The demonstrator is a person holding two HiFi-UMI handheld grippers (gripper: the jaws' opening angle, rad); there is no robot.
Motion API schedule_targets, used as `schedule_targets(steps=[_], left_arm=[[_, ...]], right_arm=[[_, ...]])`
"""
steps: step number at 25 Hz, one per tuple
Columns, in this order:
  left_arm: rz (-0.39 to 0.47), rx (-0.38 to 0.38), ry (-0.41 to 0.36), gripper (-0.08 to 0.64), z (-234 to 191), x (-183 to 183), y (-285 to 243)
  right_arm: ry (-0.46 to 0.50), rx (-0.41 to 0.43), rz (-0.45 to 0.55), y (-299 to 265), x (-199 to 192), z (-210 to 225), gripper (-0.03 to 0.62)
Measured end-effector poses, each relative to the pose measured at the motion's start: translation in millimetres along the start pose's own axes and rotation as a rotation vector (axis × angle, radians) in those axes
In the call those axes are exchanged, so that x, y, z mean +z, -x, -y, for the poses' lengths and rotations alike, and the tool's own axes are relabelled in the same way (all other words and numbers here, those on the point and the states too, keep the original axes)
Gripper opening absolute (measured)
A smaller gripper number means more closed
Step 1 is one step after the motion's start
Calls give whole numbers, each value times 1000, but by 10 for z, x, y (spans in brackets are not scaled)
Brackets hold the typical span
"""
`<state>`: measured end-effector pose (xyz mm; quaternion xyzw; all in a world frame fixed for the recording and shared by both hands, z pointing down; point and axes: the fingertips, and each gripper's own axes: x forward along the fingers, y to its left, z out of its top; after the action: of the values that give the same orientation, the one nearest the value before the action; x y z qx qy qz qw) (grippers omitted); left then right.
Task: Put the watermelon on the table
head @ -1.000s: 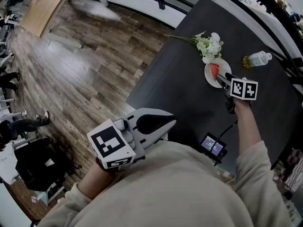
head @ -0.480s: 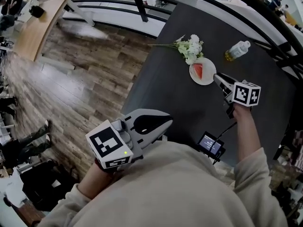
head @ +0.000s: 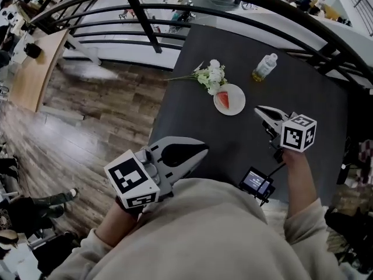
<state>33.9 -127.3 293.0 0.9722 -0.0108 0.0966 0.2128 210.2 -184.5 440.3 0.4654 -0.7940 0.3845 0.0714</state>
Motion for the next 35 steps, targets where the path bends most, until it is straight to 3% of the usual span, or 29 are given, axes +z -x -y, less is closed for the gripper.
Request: schedule_targets(steps=[7, 12, 17, 25, 35], left_arm=[[42, -132, -55, 6, 70, 345, -280], [53, -250, -105, 6, 355, 599, -426], [67, -317, -144, 6, 487, 694, -440], [120, -354, -188, 6, 484, 952, -464], [151, -335, -209, 6, 550, 872, -375]], right_arm=[[141, 24, 140, 705, 343, -784, 15], [175, -31, 303, 1419, 653, -1310, 15], [181, -68, 419, 1780, 740, -1663, 15], [259, -62, 521, 1858, 969, -2012, 14], [239, -7, 562, 1872, 983, -2074, 14]])
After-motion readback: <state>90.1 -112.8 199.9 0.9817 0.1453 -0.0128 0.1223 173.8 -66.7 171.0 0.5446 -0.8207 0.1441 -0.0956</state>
